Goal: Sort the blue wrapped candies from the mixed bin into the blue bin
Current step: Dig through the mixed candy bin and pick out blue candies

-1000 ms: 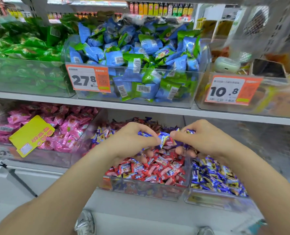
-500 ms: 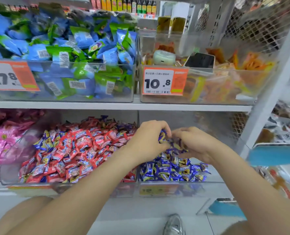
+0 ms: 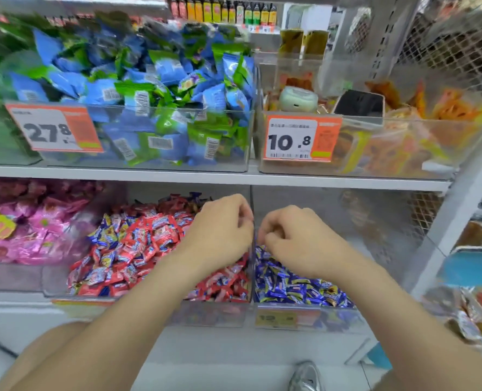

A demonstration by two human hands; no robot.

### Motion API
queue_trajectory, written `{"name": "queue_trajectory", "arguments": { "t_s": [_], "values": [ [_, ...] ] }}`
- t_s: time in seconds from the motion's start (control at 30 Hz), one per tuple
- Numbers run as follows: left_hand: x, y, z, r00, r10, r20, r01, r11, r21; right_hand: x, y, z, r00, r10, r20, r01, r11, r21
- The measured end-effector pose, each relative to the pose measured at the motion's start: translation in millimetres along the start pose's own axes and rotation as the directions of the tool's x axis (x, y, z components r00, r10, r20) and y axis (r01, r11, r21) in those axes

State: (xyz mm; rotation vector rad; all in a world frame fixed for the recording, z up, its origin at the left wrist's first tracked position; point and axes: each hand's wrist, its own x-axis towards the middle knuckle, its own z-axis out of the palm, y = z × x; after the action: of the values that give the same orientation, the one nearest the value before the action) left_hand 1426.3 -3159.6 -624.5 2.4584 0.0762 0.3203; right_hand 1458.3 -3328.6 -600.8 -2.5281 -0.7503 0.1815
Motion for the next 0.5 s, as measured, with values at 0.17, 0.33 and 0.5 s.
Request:
{"name": "queue_trajectory", "arguments": {
  "t_s": [0.17,0.33,0.5],
  "values": [
    [-14,-64,-63,0.959,-0.282,-0.027,0.268,0.871,0.412,24,-66,45,0.973,-0.224,0.057,0.227,0.972,-0.054],
    [-23,-128,-115,0.879,-0.478,0.007,0.41,0.761,0.503,70,-108,90,0.95,-0.314,0.003,0.312,0.943,-0.113],
    [-20,-162,-136,0.907,-0.41,-0.095,0.408,0.802,0.436,121,-139,133,0.927,-0.355,-0.122,0.34,0.932,-0.127]
  ]
}}
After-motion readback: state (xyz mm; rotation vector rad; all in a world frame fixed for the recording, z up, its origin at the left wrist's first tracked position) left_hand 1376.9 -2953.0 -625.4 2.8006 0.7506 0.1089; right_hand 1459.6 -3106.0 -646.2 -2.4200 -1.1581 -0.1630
